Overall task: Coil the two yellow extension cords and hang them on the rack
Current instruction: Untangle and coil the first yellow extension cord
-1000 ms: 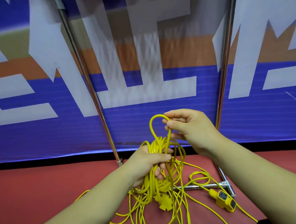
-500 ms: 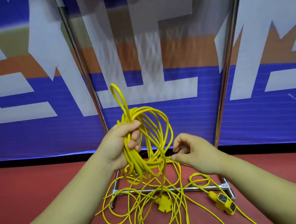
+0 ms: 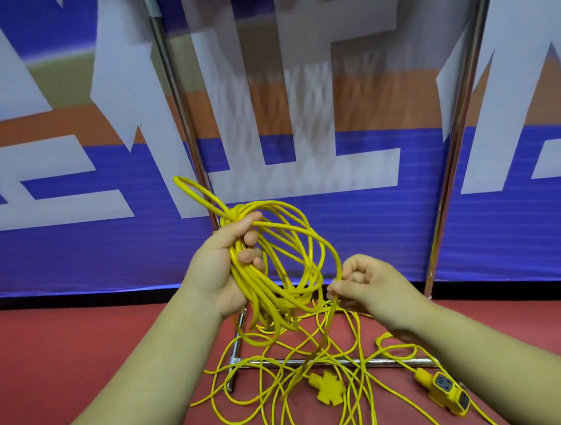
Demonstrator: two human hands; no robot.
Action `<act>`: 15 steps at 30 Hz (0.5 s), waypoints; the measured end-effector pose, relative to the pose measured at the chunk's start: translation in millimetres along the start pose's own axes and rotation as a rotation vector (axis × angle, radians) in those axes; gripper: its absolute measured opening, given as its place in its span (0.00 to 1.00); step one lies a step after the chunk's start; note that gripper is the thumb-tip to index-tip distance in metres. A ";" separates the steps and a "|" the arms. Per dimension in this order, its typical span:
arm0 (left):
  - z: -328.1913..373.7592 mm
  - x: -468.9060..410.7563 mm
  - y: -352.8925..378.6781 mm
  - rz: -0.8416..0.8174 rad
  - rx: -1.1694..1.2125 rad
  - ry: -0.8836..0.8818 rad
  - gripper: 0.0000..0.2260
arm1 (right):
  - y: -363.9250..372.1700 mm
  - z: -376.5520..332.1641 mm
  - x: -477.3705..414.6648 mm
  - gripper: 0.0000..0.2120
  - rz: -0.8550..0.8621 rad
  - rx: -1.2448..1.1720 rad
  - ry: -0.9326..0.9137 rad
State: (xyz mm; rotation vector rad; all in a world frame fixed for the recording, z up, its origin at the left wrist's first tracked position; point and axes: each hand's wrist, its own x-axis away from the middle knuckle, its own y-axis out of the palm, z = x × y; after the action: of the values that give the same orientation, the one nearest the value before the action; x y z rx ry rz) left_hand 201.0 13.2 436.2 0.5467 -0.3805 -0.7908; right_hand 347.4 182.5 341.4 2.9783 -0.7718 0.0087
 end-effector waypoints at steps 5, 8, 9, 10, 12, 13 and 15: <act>-14.3 -8.6 -22.3 0.275 -0.267 -0.242 0.07 | -4.5 -0.1 -19.0 0.06 0.443 -0.197 0.121; -15.9 -5.8 -25.9 0.267 -0.269 -0.319 0.09 | -12.9 19.1 -27.0 0.03 0.563 -0.092 0.219; -13.5 -4.9 -25.8 0.242 -0.227 -0.310 0.08 | -14.4 25.0 -28.4 0.03 0.570 -0.048 0.258; -10.5 -3.8 -24.9 0.211 -0.180 -0.294 0.08 | -16.4 30.0 -29.7 0.04 0.559 -0.006 0.294; -3.8 -0.7 -21.9 0.131 -0.101 -0.236 0.06 | -18.9 36.2 -30.0 0.04 0.480 0.103 0.350; -1.3 0.7 -20.7 0.088 -0.078 -0.199 0.06 | -19.6 36.5 -28.9 0.05 0.411 0.216 0.372; 2.7 2.5 -19.4 0.012 -0.052 -0.139 0.09 | -19.6 33.1 -25.0 0.04 0.232 0.586 0.390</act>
State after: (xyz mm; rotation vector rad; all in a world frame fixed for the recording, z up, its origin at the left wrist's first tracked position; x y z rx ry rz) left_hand 190.3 -0.7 427.2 0.4413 -0.4897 -0.8270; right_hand 334.6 209.6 306.6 3.1891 -1.2165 0.9499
